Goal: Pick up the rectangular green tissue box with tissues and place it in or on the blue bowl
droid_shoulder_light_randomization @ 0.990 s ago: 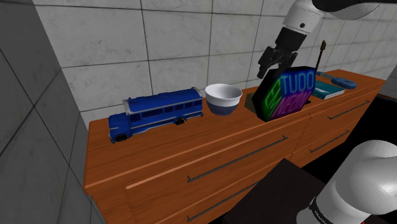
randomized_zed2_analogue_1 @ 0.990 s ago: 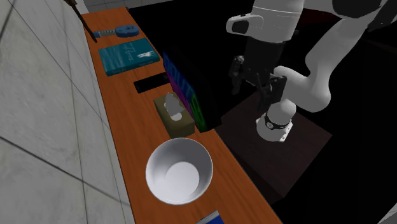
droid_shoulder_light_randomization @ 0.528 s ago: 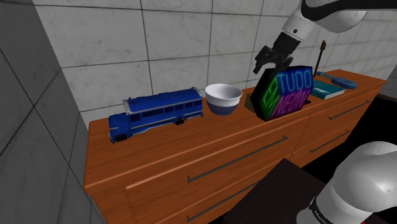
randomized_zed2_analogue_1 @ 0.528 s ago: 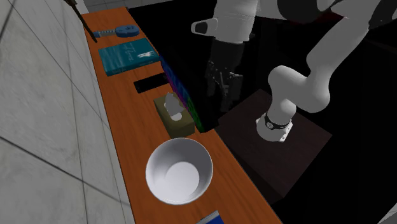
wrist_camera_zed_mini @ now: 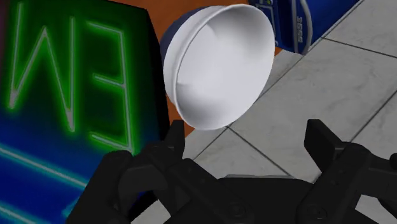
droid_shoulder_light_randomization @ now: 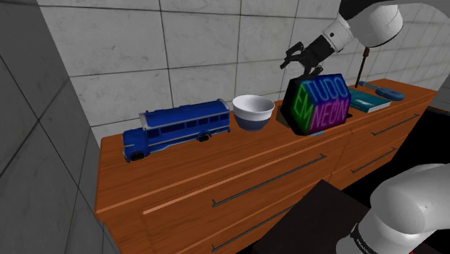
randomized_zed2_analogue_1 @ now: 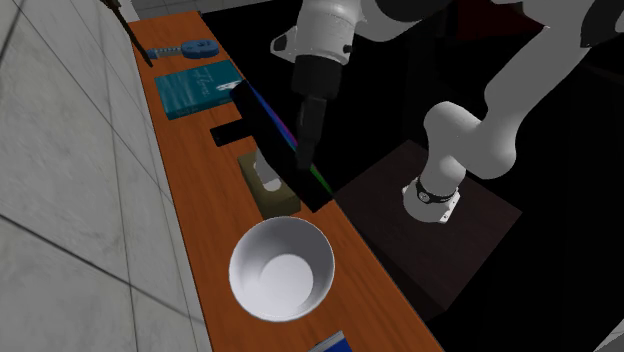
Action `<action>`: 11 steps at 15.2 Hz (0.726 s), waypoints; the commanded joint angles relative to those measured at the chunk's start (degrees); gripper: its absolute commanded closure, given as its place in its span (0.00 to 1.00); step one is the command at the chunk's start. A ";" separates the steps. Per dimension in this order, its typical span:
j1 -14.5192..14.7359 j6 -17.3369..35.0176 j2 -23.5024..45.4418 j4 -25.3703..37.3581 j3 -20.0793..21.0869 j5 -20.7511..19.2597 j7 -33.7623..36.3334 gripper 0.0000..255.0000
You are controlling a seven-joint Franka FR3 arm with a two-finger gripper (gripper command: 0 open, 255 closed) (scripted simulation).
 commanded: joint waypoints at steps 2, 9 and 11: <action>-0.06 -11.82 9.40 9.46 -6.23 0.99 -0.10 0.00; -5.39 -45.34 40.43 37.51 -18.27 13.19 0.41 0.00; -9.11 -54.49 49.89 45.70 -19.36 17.50 1.96 0.00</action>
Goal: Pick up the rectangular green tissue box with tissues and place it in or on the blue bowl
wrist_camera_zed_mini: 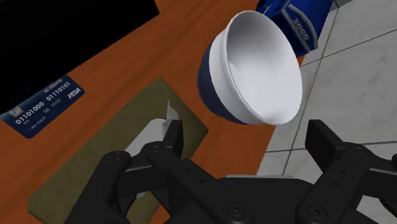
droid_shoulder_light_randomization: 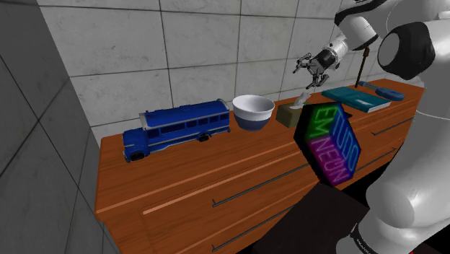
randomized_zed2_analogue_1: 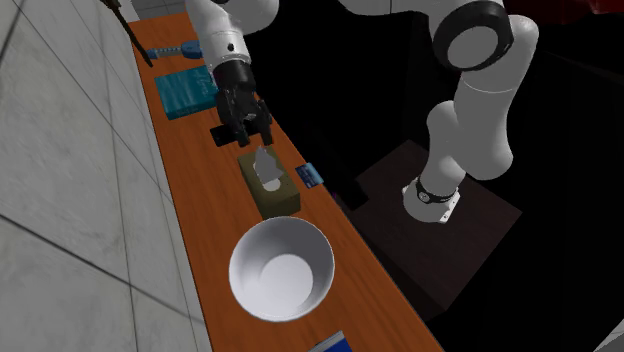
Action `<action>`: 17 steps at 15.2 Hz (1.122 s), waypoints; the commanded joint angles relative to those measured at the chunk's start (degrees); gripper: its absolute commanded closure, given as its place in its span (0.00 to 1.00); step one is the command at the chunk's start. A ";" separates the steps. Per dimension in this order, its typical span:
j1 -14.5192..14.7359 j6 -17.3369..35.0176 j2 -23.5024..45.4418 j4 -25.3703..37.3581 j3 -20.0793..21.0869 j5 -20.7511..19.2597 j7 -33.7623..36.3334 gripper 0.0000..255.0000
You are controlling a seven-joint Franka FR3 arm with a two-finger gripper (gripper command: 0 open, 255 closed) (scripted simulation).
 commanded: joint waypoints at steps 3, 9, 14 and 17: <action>-9.08 -17.44 19.49 17.47 0.59 7.86 5.54 0.00; -18.38 -33.29 41.16 36.91 1.51 21.12 19.44 0.00; -10.98 -31.96 36.71 26.50 -4.83 19.73 13.67 0.00; -8.49 -30.50 34.41 21.95 -5.62 18.14 11.79 0.00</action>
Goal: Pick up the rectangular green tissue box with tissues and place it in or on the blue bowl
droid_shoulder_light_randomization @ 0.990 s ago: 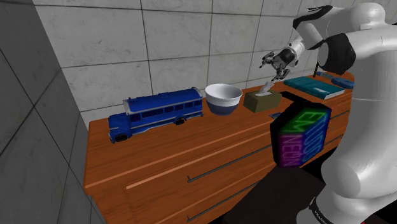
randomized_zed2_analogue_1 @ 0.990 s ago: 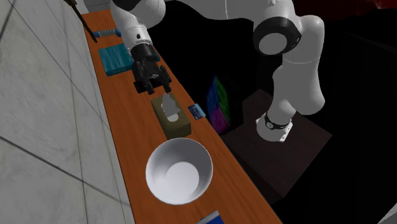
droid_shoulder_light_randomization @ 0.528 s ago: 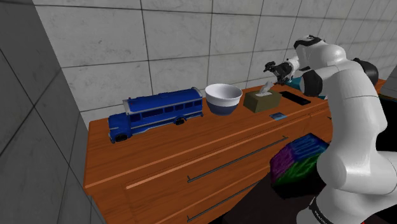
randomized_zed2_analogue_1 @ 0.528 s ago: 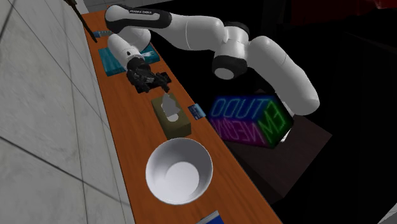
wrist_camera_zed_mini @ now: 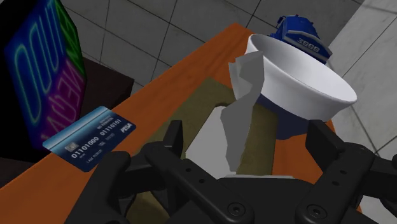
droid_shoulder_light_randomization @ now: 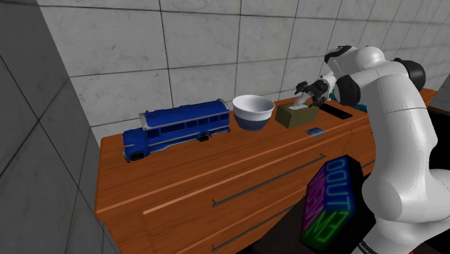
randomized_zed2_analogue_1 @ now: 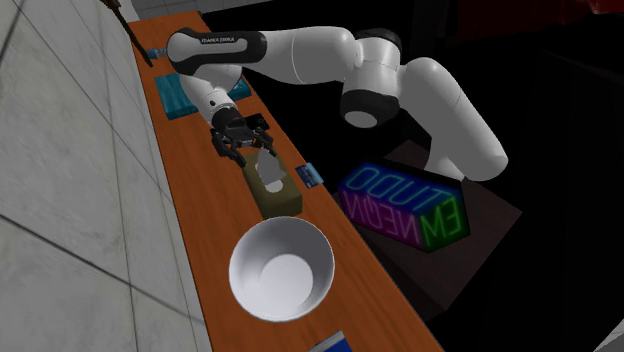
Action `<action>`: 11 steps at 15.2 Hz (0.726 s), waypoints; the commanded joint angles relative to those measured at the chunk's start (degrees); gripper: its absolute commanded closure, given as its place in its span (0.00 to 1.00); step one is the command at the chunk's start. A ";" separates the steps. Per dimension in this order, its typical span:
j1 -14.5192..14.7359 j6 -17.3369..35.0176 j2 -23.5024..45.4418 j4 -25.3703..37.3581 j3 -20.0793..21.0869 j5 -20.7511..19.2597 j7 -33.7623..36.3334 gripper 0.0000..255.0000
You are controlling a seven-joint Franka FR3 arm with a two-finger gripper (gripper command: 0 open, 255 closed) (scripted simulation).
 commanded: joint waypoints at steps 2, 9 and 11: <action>0.78 0.44 -0.03 -1.14 -0.02 -0.44 -0.51 0.00; 1.05 0.50 -0.14 -1.25 -0.14 -0.23 -0.32 1.00; 1.11 0.49 -0.29 -1.43 -0.19 -0.33 -0.40 1.00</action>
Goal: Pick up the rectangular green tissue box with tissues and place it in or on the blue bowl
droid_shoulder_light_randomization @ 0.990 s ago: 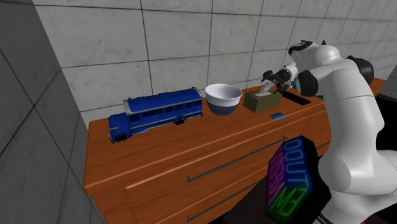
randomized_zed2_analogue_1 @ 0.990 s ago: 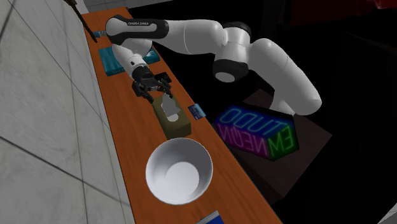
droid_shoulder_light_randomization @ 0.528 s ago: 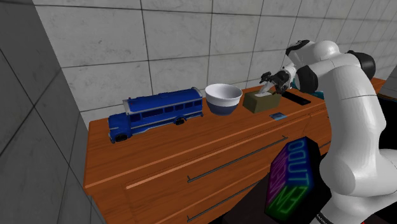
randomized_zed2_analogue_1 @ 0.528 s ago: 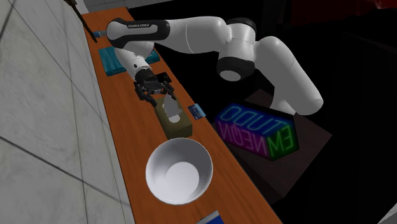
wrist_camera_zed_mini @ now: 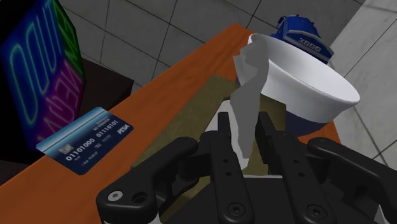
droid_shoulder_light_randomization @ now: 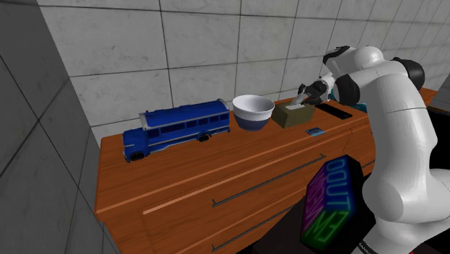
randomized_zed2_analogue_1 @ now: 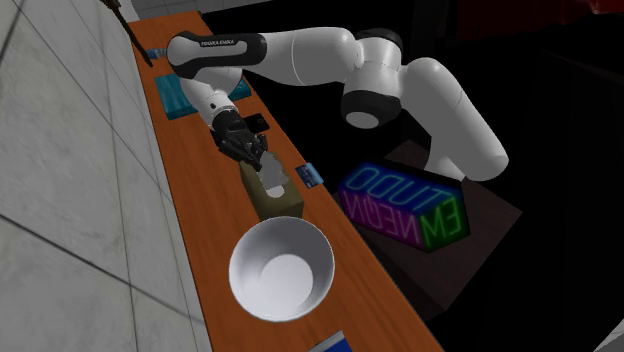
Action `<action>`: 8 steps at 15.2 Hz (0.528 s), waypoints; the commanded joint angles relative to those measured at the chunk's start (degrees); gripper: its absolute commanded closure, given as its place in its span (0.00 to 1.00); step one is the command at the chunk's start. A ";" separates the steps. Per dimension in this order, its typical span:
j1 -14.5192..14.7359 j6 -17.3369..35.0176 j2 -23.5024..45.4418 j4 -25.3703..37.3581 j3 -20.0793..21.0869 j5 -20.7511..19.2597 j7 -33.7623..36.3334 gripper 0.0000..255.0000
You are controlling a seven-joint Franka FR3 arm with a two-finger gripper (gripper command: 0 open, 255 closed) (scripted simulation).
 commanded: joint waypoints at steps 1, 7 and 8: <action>0.12 0.05 0.07 -0.15 0.05 -0.10 -0.04 1.00; 0.04 -0.01 0.01 -0.07 0.00 -0.02 -0.17 1.00; 0.04 -0.02 0.01 -0.07 -0.01 -0.01 -0.17 0.00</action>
